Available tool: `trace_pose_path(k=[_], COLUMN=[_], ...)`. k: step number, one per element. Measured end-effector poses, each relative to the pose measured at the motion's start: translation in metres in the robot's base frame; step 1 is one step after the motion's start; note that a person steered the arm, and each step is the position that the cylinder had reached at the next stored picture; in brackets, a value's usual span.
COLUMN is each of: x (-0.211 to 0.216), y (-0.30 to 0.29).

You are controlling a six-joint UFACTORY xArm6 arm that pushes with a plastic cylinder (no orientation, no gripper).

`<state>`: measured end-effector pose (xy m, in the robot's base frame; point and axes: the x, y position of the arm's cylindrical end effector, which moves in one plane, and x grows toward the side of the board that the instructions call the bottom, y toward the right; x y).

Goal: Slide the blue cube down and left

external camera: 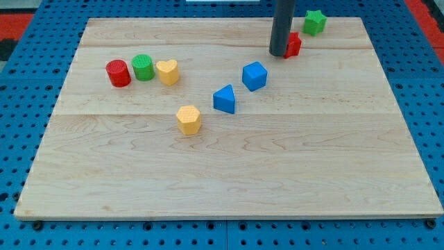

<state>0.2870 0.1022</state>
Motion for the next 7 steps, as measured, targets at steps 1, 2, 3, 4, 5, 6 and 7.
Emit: trace_pose_path(k=[1,2,3,4,5,6,7], x=[0.031,0.112,0.117,0.098,0.096,0.080,0.060], y=[0.008,0.053,-0.032,-0.076,-0.103,-0.073,-0.020])
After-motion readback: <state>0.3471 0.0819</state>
